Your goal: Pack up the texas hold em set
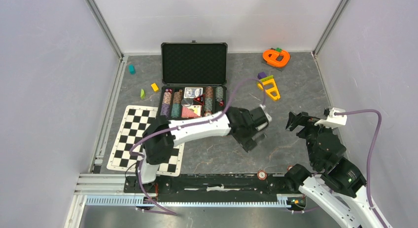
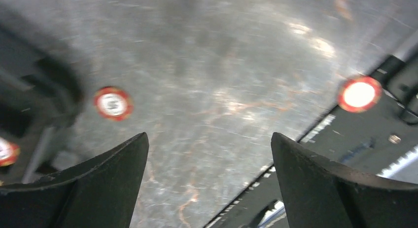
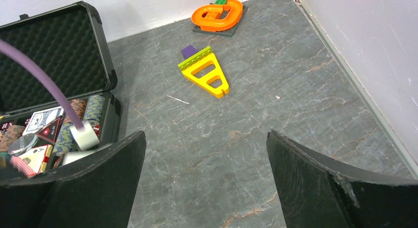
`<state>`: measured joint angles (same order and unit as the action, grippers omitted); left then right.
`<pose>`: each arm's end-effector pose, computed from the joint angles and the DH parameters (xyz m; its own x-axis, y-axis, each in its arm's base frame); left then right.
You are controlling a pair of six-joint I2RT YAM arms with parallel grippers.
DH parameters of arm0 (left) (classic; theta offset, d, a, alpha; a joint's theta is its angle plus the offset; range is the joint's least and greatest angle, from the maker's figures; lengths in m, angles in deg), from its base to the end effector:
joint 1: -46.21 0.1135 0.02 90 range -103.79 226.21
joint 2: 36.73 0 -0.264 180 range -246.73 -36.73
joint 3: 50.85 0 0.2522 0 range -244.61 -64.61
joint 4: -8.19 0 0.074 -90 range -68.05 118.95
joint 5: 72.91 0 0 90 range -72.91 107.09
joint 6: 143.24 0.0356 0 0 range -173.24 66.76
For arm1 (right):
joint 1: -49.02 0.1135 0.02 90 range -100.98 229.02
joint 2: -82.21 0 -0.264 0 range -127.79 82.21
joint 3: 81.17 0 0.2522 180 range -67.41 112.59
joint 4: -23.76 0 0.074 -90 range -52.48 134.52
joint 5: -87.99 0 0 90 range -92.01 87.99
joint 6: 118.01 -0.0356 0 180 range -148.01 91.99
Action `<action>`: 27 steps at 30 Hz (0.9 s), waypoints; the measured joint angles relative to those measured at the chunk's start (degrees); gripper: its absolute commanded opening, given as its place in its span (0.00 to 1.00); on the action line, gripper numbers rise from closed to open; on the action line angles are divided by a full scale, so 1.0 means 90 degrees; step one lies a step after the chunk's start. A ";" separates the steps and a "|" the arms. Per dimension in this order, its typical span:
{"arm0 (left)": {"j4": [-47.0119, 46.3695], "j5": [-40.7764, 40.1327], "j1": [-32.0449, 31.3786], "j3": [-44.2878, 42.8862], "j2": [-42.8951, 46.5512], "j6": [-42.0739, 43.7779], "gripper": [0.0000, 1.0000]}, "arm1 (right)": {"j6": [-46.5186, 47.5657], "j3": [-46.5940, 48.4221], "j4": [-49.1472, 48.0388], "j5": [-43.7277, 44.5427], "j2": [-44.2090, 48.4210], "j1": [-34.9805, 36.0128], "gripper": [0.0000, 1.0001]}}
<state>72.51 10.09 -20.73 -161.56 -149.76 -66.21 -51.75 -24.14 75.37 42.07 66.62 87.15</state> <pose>0.1680 -0.3835 0.2459 -0.5511 0.7259 -0.4115 0.7908 0.6118 0.0200 0.0568 0.0131 0.3338 -0.0889 0.2979 -0.9505 0.1429 0.9482 0.2838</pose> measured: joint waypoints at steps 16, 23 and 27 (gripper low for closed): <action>-0.1297 0.0294 -0.1586 0.0209 -0.0658 0.0362 1.00 | -0.0002 0.0121 0.0078 -0.0002 0.0005 0.0000 0.98; -0.1676 0.0301 -0.1843 0.0233 -0.1001 0.0571 1.00 | -0.0002 0.0175 0.0097 0.0000 0.0034 0.0000 0.98; -0.1775 0.0253 -0.1928 0.0233 -0.1161 0.0605 1.00 | -0.0002 0.0182 0.0097 0.0000 0.0034 0.0000 0.98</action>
<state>56.54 12.36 -38.08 -159.46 -160.21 -60.77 -51.78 -22.51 76.24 42.07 66.93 87.15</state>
